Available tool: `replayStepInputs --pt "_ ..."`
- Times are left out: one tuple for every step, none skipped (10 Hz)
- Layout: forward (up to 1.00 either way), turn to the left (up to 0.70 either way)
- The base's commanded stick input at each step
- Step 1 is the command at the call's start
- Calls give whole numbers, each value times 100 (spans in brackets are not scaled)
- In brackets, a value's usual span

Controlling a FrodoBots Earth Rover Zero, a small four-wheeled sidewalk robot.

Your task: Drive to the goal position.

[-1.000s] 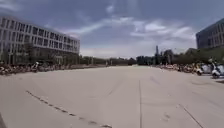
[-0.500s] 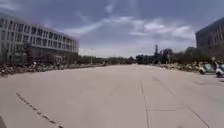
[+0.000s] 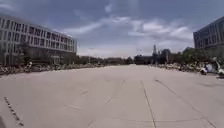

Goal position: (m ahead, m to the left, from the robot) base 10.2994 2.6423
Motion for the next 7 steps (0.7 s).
replayStepInputs --pt "60 -15" --pt "60 -15" --pt "60 -15" --pt "60 -15" --pt "60 -15" --pt "60 -13" --pt "60 -8"
